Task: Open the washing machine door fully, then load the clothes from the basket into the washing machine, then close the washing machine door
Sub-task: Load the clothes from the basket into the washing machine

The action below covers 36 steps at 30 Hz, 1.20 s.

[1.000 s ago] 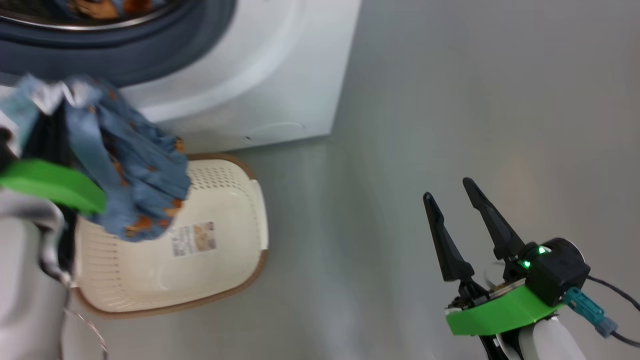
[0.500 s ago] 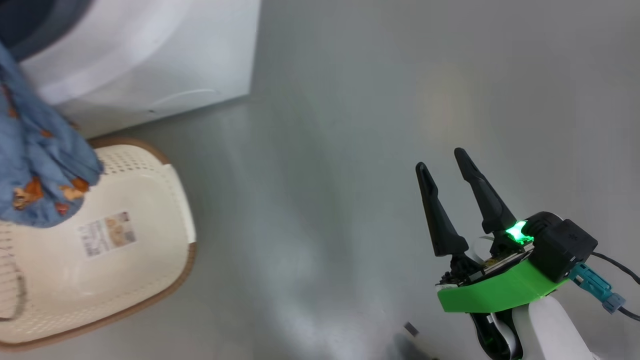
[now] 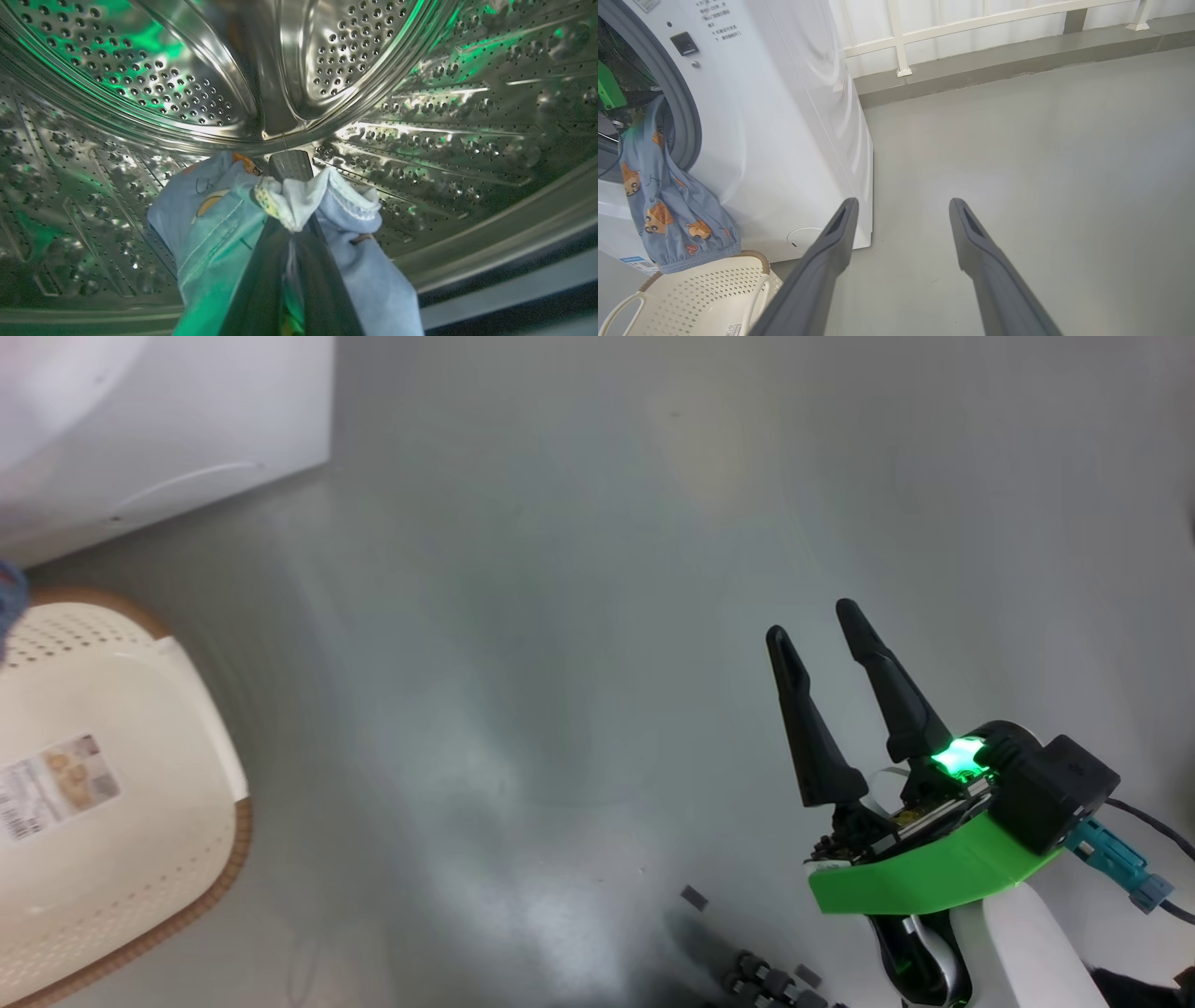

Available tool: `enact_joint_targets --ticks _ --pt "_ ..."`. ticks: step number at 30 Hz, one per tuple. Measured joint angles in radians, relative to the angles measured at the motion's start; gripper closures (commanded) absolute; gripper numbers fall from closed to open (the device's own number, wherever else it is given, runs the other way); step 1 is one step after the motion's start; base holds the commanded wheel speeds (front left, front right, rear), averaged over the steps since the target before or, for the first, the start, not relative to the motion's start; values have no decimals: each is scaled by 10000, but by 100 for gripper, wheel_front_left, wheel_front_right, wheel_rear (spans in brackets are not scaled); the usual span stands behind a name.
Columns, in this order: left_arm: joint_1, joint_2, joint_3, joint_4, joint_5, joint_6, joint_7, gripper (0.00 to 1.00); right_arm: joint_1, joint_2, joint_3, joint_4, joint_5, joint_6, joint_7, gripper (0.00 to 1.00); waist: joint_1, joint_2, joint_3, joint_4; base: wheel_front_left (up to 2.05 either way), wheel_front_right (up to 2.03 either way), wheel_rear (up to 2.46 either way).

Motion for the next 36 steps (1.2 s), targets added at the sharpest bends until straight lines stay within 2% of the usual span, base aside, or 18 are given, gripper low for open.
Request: enact_joint_targets --ticks 7,16,22,24,27,30,31,32,36 --pt "-1136 763 81 50 562 196 -871 100 -2 13 217 -10 278 0 0 0 0 0 367 -454 0 0 0" --pt "-3088 871 211 650 1032 502 -3490 100 -237 31 334 -79 370 0 0 0 0 0 846 -712 0 0 0" --pt "-3434 746 2 1647 1124 345 -3697 100 -267 36 339 -92 424 0 0 0 0 0 991 -692 0 0 0" --pt "-3451 746 -13 2144 1001 169 -3576 100 -364 36 355 -92 424 0 0 0 0 0 1028 -663 0 0 0" --pt "-3451 704 -35 2512 892 157 -3434 100 -393 38 355 -102 424 0 0 0 0 0 1057 -615 0 0 0" --pt "-3435 575 -109 2784 744 75 -3310 37 -412 38 359 -88 422 0 0 0 0 0 1048 -541 0 0 0" --pt "-3406 523 -123 2828 742 65 -3317 11 -430 38 359 -77 422 0 0 0 0 0 1028 -514 0 0 0" --pt "-3396 477 -123 2882 717 29 -3346 0 -448 38 360 -69 422 0 0 0 1 0 998 -493 0 0 0" --pt "-3225 395 -127 3028 602 8 -3430 0 -577 38 357 -36 399 0 0 0 0 -1 853 -403 0 0 0"
